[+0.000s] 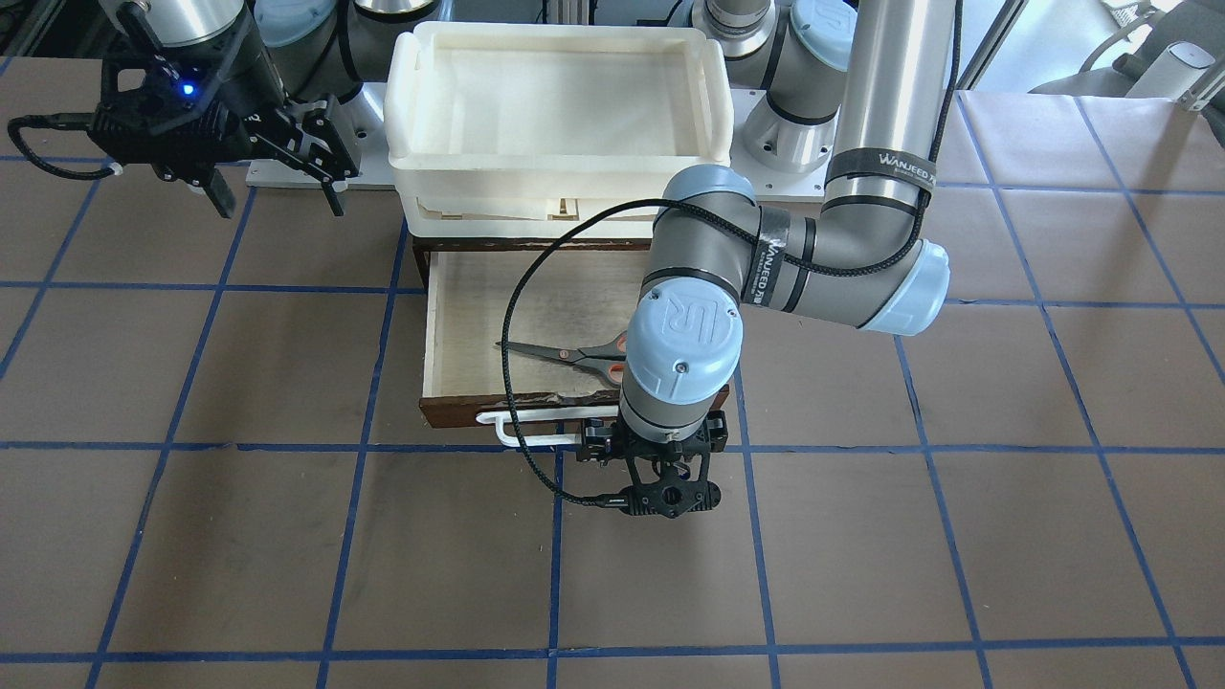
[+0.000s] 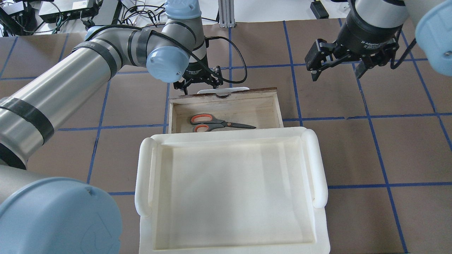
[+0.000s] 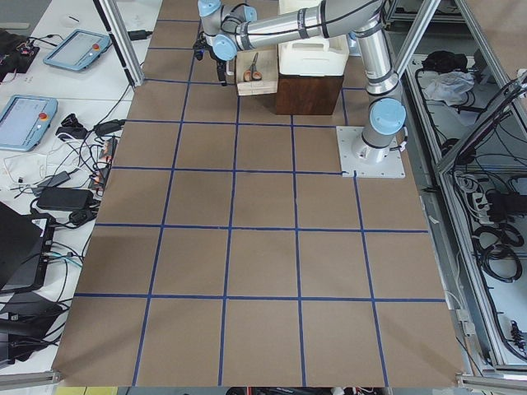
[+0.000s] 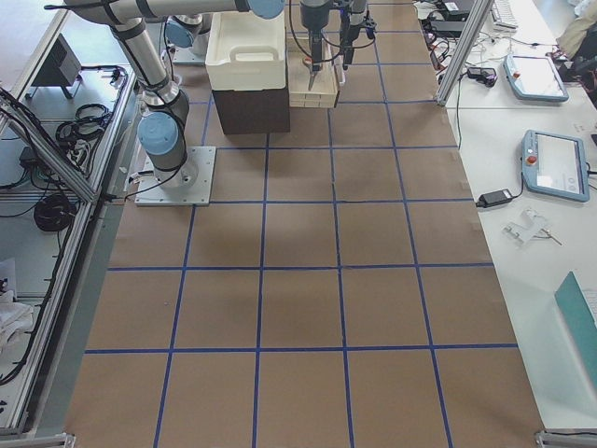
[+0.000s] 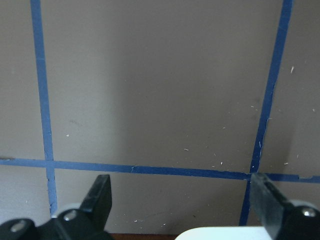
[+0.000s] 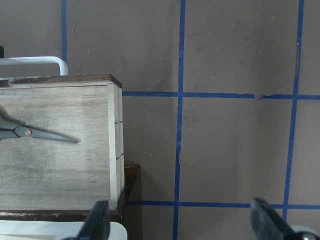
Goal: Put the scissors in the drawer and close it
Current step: 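Lower the left gripper onto the drawer's far edge near the handle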
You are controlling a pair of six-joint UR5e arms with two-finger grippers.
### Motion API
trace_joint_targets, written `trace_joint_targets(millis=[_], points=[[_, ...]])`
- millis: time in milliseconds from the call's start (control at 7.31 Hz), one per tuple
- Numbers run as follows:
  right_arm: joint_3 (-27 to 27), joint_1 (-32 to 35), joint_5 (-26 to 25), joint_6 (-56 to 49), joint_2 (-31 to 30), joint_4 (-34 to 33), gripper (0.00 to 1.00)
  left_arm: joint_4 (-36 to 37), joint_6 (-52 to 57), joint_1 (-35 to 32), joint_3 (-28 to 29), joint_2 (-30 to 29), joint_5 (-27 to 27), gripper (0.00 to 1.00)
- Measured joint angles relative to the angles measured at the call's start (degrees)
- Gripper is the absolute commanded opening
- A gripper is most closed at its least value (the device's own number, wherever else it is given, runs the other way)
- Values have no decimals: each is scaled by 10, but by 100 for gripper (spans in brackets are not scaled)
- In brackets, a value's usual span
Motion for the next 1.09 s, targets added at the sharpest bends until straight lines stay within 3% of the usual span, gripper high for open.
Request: trace_joint_targets(millis=[1095], points=[[0,-2,0,-5,0,-4,100,-76,-1,0,9,13,-2,100]])
